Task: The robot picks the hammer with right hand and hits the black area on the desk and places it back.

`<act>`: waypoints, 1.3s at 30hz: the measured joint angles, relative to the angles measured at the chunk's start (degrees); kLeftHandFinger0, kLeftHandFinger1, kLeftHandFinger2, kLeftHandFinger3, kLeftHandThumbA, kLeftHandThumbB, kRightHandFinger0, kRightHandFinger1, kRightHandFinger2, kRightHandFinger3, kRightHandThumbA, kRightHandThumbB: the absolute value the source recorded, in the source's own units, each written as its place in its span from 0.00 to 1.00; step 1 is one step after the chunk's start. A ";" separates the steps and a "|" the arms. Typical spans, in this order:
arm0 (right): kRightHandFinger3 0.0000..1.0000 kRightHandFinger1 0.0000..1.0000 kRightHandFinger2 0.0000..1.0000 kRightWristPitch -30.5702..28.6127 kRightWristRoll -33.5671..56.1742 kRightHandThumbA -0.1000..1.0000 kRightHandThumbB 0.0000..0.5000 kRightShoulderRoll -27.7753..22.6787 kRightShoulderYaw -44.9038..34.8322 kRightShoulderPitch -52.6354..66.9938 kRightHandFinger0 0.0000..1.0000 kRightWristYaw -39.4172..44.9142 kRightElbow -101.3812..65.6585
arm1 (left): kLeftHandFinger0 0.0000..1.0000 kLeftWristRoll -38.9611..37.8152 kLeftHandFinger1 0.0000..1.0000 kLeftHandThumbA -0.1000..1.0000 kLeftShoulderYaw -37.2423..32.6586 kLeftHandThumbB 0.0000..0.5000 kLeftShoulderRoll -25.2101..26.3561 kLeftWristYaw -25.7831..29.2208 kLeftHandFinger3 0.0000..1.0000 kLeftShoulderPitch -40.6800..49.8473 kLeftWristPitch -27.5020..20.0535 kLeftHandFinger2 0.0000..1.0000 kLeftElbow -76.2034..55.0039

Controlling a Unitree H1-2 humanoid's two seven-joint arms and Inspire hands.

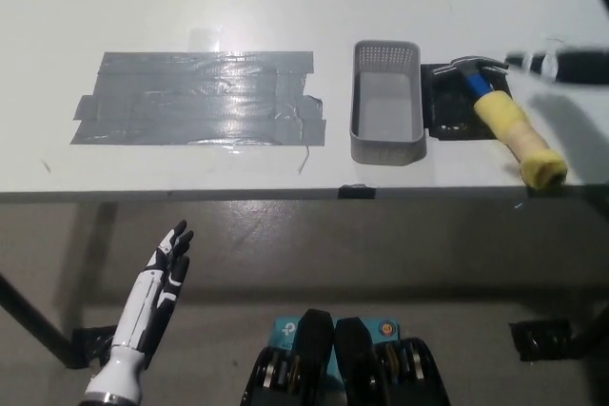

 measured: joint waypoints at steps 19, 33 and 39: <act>1.00 1.00 1.00 -14.49 3.86 0.96 0.44 17.24 -0.47 31.78 1.00 -8.32 3.79 | 1.00 -0.20 1.00 1.00 -0.19 0.00 -0.43 -0.02 1.00 0.11 -0.03 1.00 0.02; 1.00 1.00 1.00 -26.30 3.53 0.90 0.35 19.81 -0.93 32.63 1.00 -16.56 25.85 | 1.00 -1.03 1.00 1.00 -0.94 0.00 -0.33 -0.12 1.00 2.15 -0.31 1.00 -0.12; 1.00 1.00 1.00 -29.76 3.88 0.88 0.33 19.81 -0.98 33.40 1.00 -18.67 26.62 | 1.00 -1.16 1.00 1.00 -1.65 0.00 0.07 -0.19 1.00 2.80 -0.50 1.00 -0.54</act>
